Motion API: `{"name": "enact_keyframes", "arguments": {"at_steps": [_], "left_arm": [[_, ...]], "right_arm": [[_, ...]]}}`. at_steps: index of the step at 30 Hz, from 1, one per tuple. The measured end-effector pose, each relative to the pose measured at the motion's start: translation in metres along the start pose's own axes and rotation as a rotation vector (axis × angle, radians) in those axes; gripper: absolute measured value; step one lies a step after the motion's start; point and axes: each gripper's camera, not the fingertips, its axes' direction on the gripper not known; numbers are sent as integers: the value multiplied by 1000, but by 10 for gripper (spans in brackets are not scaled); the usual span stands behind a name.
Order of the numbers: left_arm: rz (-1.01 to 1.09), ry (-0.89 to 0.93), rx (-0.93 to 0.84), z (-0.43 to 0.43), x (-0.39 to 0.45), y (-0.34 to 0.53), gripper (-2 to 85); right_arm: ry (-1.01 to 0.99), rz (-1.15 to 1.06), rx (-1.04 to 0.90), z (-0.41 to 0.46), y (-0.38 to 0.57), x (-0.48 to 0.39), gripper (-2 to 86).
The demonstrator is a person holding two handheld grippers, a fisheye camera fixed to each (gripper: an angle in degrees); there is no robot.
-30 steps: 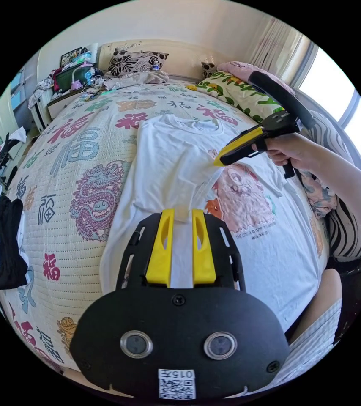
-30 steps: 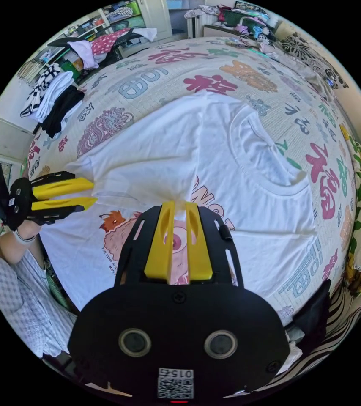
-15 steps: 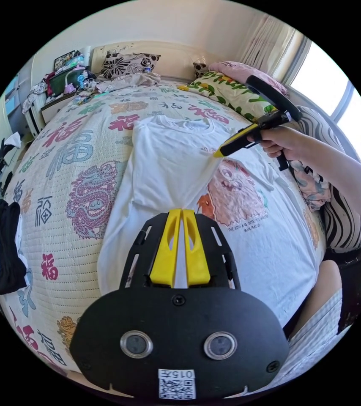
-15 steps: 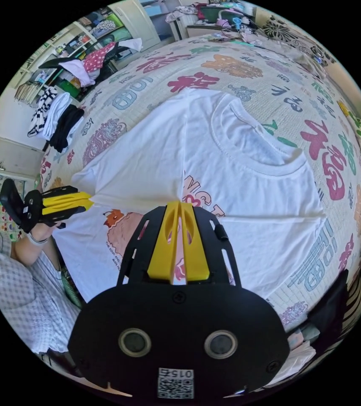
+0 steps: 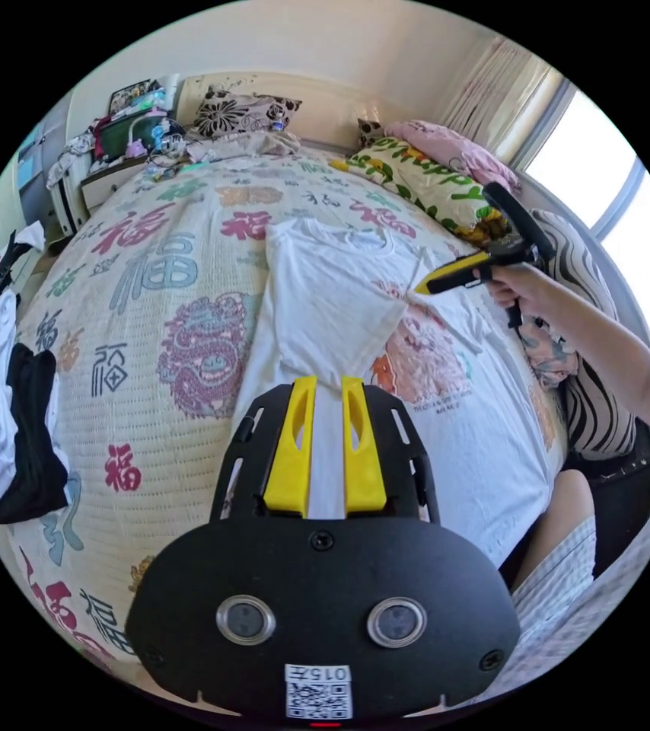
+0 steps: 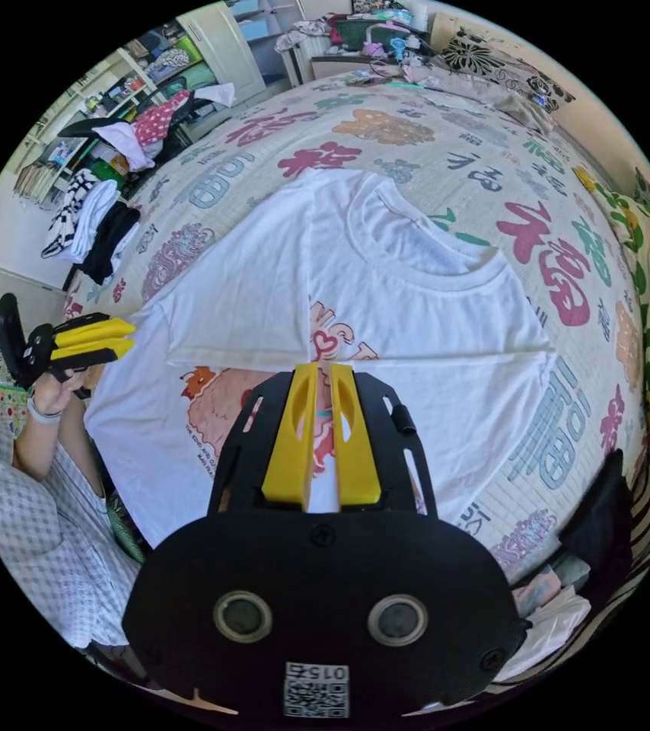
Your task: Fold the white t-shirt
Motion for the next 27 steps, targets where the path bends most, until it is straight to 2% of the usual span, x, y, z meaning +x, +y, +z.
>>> {"name": "enact_keyframes", "arguments": {"at_steps": [3,8,10,12,14,18,20,27], "left_arm": [[52,28,5,17,8,-27,58],[224,-67,-208,66,17,-59,55],[261,-128,-98,45,16,-67,52],[288,-170,16,24,9,-88,51],[287,-128,112,15,-10,-133,58],[364,-151,96,45,-21,-208,74],[469,-210,10,81,-13,-243,77],[479,-157,-196,148,-14,-282,86]], "right_arm": [[-22,-13,-21,10,6,-7,42],[-64,30,-30,5,34,3,40],[-69,57,41,-15,53,17,45],[54,108,144,-46,76,45,51],[167,148,220,-66,88,66,53],[222,203,295,-88,90,107,73],[209,230,317,-89,88,120,82],[187,191,83,-53,86,136,100]]}}
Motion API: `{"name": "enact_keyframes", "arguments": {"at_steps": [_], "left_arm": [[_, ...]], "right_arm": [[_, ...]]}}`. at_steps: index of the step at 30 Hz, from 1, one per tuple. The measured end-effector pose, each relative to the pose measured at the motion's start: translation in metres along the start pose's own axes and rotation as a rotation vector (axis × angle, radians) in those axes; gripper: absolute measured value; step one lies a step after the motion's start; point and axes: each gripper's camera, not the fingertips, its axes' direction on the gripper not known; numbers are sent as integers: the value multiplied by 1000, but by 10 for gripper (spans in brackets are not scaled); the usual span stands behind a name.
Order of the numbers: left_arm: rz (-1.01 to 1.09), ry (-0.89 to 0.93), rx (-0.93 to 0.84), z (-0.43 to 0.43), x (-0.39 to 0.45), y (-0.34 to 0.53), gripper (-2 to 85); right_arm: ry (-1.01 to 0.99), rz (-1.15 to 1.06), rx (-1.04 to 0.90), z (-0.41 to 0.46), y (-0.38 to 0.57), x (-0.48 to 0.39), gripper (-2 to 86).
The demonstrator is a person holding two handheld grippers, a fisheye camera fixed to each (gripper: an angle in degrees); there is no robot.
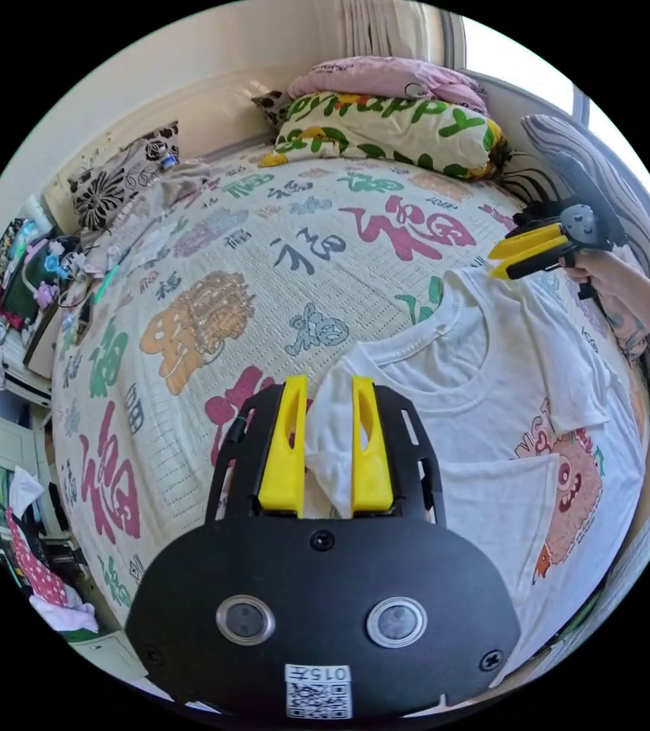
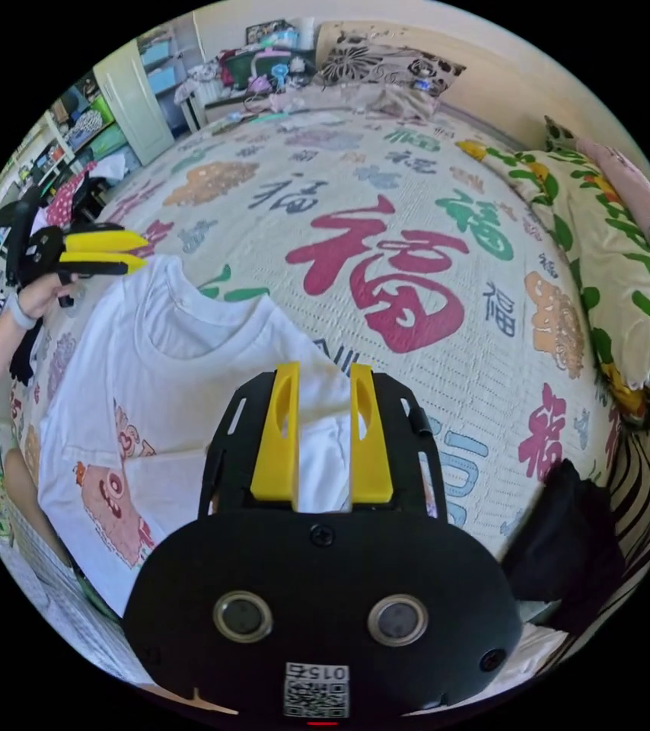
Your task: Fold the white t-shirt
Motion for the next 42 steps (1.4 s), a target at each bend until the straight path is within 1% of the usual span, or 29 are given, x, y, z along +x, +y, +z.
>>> {"name": "enact_keyframes", "arguments": {"at_steps": [2,4,6,8,9,13,16,21,25,27,32,35,38,42], "left_arm": [[19,-9,-67,12,-2,-2,85],[15,22,-57,12,-6,1,81],[0,66,-59,12,-10,3,68],[7,93,-63,7,-13,5,32],[7,95,-60,5,-13,5,27],[-27,79,4,-22,-18,11,7],[-66,108,69,-54,-24,19,2],[-31,109,166,-118,-6,58,1],[41,107,223,-180,41,115,1],[56,109,240,-205,67,147,1],[114,148,245,-264,162,253,1],[135,182,175,-268,218,309,1],[115,231,97,-257,265,355,1],[94,251,19,-244,311,393,0]], "right_arm": [[13,-18,-5,-1,7,-3,97],[1,-33,-12,-5,13,-4,86],[-34,-73,-42,-10,22,-8,47],[-29,-103,-61,-15,29,-13,21],[-14,-112,-63,-20,33,-16,10],[16,-71,-1,-46,51,-17,-4],[9,-29,50,-74,70,-19,-7],[-39,-40,156,-136,130,-43,-8],[-58,-117,189,-178,190,-80,-7],[-68,-160,198,-200,238,-110,-7],[-101,-230,200,-230,342,-177,-7],[-118,-258,160,-229,405,-218,-7],[-157,-261,73,-209,456,-256,-7],[-147,-288,-33,-180,508,-302,-6]]}}
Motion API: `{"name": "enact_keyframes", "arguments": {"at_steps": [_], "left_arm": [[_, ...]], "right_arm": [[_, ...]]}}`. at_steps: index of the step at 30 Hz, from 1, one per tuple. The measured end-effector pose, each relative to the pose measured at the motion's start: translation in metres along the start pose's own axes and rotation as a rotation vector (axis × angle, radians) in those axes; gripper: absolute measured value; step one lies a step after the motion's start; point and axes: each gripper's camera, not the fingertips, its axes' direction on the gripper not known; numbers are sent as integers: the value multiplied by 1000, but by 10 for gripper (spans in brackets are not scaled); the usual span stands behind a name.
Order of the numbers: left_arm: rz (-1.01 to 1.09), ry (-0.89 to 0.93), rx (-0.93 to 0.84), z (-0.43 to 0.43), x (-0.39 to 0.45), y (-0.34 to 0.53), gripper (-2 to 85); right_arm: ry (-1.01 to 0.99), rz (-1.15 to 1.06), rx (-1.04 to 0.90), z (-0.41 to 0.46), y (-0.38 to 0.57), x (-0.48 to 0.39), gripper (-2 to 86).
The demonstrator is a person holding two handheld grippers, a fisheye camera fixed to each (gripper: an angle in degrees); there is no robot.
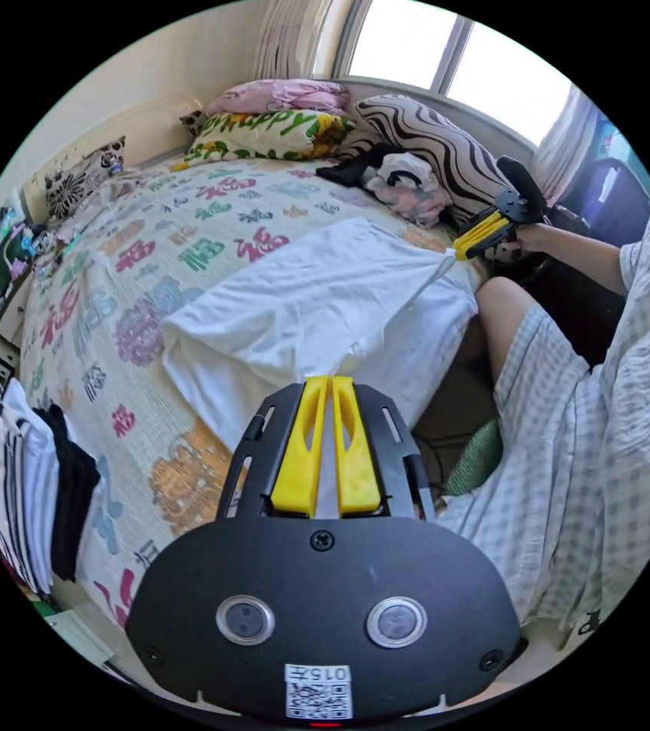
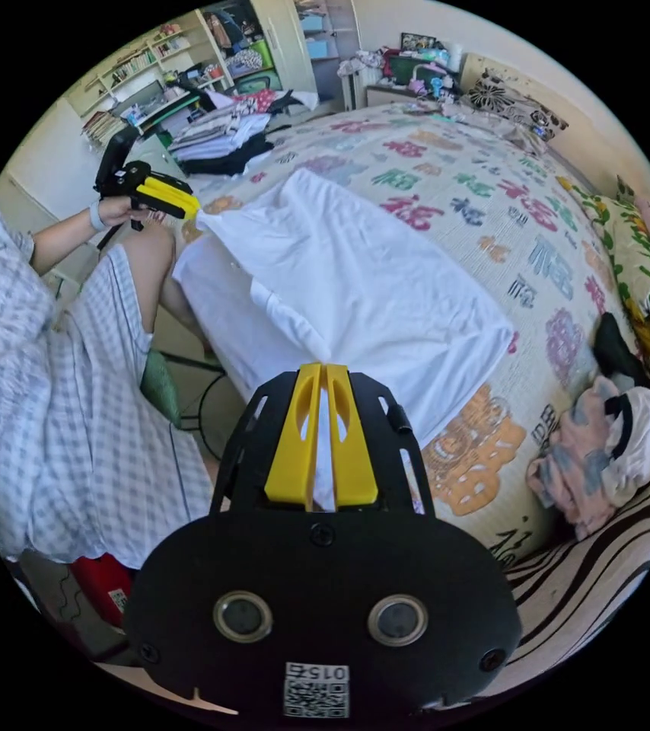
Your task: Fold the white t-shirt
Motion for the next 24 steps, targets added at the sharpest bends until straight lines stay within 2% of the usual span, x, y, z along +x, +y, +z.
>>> {"name": "enact_keyframes", "arguments": {"at_steps": [17,24], "left_arm": [[114,-55,-172,64,134,13,3],[142,-79,-268,87,178,9,13]], "right_arm": [[121,-86,-159,62,29,-84,1],[102,-60,-245,78,28,-96,43]]}}
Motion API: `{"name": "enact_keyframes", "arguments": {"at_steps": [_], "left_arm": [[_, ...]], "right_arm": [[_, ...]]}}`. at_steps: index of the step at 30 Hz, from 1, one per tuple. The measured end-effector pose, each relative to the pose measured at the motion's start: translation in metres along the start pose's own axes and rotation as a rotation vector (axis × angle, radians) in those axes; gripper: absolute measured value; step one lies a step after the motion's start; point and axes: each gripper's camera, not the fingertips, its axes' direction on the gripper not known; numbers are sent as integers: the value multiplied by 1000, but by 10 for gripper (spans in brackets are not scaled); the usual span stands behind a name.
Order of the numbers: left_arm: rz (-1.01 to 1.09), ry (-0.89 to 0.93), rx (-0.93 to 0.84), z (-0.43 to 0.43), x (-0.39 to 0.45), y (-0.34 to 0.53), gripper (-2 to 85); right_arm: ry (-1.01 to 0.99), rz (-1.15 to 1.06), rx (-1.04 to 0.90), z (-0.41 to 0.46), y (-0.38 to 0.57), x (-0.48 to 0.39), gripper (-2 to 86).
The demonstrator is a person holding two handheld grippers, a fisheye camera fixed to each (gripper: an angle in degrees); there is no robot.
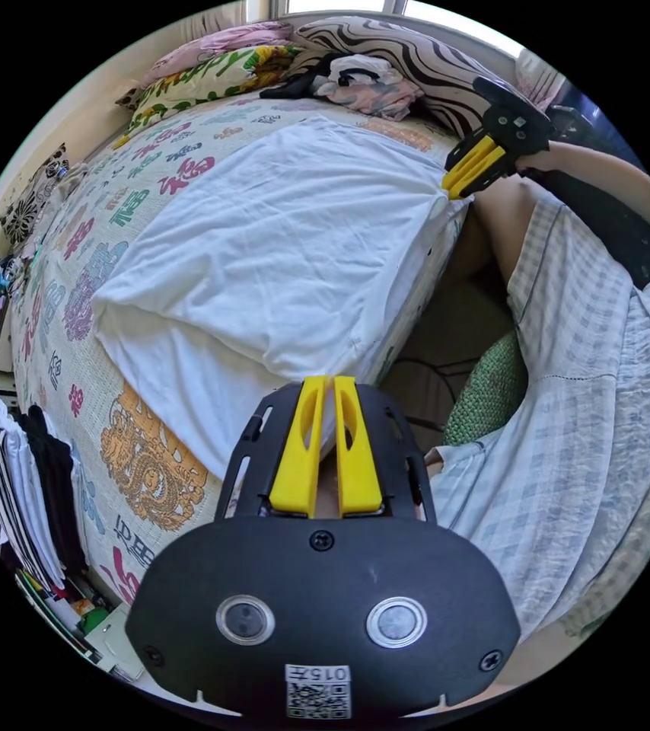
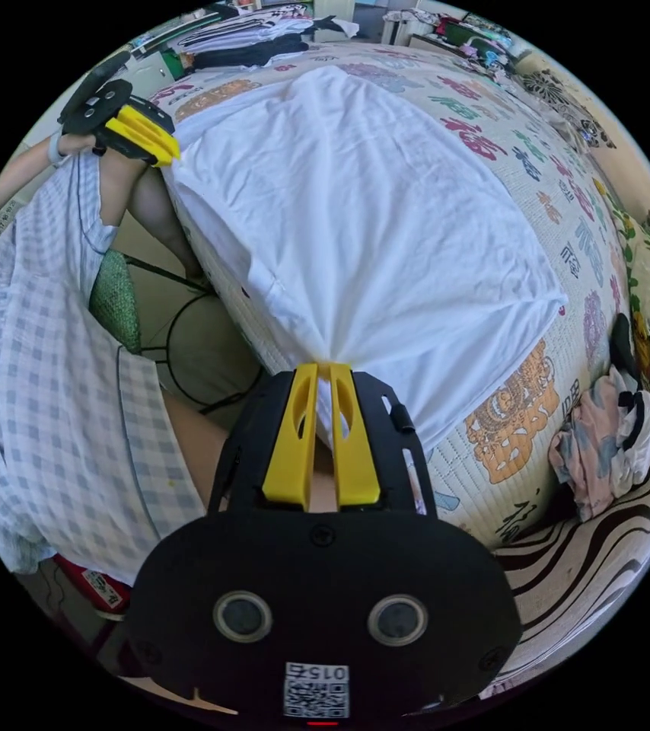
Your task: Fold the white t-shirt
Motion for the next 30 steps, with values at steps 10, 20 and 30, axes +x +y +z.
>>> {"name": "enact_keyframes", "arguments": {"at_steps": [10,20,30], "left_arm": [[51,-232,-25,-36,77,-25,49],[235,-528,-170,16,162,-78,62],[290,-591,-177,40,201,-49,50]], "right_arm": [[-19,120,52,-23,20,-2,64],[-53,143,-12,11,-16,-20,52],[-61,190,-51,34,1,-12,45]]}}
